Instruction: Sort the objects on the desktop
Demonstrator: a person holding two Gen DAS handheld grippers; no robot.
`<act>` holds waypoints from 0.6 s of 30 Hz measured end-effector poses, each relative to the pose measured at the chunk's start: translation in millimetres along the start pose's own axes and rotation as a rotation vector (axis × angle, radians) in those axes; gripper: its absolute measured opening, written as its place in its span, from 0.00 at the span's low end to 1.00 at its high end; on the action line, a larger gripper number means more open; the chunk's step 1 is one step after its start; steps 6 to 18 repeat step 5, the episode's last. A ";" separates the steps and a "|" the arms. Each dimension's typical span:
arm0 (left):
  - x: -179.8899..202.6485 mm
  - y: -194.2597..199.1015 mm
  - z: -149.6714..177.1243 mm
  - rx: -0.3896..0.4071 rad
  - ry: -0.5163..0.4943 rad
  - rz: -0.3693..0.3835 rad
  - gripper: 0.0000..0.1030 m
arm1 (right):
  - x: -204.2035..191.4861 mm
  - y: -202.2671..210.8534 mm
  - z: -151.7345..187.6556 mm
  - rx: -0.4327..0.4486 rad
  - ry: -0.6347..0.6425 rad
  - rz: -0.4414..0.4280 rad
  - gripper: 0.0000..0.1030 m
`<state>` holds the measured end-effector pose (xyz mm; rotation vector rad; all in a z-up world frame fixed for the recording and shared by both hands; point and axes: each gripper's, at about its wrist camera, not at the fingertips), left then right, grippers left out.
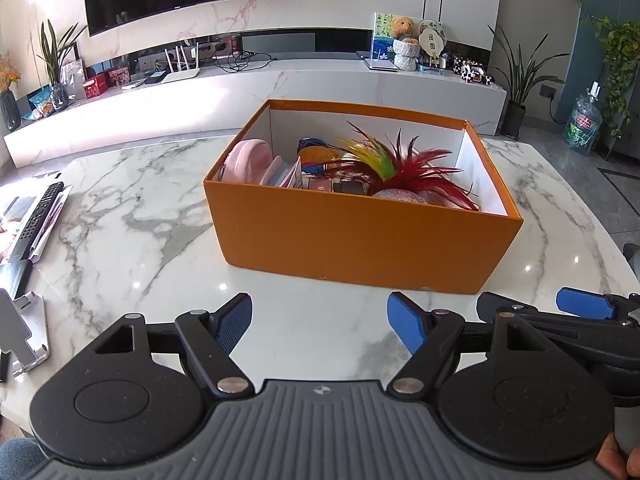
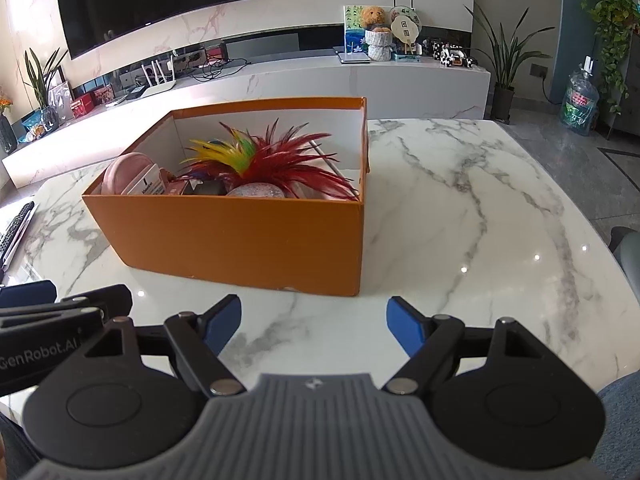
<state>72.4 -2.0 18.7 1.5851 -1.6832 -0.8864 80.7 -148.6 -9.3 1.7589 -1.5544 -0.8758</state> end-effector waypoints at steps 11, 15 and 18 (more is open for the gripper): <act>-0.5 -1.9 0.3 -0.006 0.001 0.012 0.85 | 1.0 -2.9 0.3 -0.009 -0.001 -0.002 0.79; -0.5 -1.9 0.3 -0.006 0.001 0.012 0.85 | 1.0 -2.9 0.3 -0.009 -0.001 -0.002 0.79; -0.5 -1.9 0.3 -0.006 0.001 0.012 0.85 | 1.0 -2.9 0.3 -0.009 -0.001 -0.002 0.79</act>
Point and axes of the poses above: each gripper's, at about its wrist camera, not at the fingertips, and y roughly against the way its jaws point, x to its right, z to its underside, and after that the axes turned 10 degrees about -x, right-handed
